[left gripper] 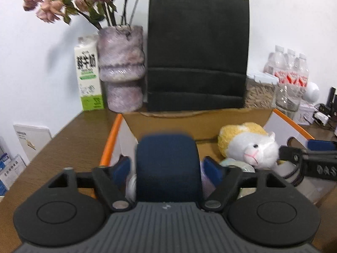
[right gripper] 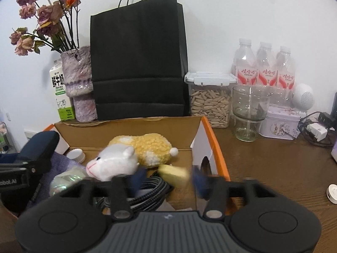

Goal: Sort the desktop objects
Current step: 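Carry the blue case and USB drive into the cardboard box and open both tools, then withdraw both tools from the box back toward the table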

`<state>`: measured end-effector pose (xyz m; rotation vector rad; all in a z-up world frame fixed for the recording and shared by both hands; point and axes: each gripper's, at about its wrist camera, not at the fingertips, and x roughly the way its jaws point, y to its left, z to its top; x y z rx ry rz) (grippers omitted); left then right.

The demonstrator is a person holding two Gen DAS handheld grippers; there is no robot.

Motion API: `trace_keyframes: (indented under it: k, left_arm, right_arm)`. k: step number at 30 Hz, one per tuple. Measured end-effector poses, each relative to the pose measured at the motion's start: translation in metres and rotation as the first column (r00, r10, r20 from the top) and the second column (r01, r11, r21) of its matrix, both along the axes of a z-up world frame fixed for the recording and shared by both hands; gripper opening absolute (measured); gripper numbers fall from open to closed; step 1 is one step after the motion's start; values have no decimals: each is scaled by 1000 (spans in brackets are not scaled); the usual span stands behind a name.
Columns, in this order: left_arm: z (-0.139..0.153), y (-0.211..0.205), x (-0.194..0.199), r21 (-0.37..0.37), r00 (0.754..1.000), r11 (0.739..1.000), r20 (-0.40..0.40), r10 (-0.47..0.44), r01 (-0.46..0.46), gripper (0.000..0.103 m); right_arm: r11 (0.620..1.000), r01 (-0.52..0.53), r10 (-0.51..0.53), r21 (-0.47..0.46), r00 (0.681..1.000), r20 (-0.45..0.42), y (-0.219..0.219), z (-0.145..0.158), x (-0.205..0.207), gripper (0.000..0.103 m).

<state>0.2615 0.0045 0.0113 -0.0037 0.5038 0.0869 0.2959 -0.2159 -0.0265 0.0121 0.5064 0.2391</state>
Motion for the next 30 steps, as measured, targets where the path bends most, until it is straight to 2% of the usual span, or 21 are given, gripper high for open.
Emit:
trace_keyframes:
  k: [1, 2, 5, 16, 30]
  left_arm:
    - [2, 1, -1, 2, 1000, 1000, 13, 7, -8, 99]
    - [4, 1, -4, 1, 999, 1000, 33, 11, -11, 103]
    - [9, 3, -6, -3, 999, 1000, 50, 18, -18, 103]
    - [12, -1, -15, 8, 997, 1000, 74, 4, -5, 103]
    - [12, -10, -68, 32, 994, 998, 96, -53, 50, 103]
  right_arm:
    - [1000, -2, 2, -8, 1000, 14, 3, 1, -3, 93]
    - [1000, -2, 3, -21, 1000, 26, 6, 2, -6, 98]
    - [999, -18, 19, -41, 999, 35, 12, 3, -10, 98]
    - [999, -31, 32, -18, 998, 49, 15, 15, -25, 99]
    - [999, -29, 31, -27, 998, 58, 11, 21, -77, 99]
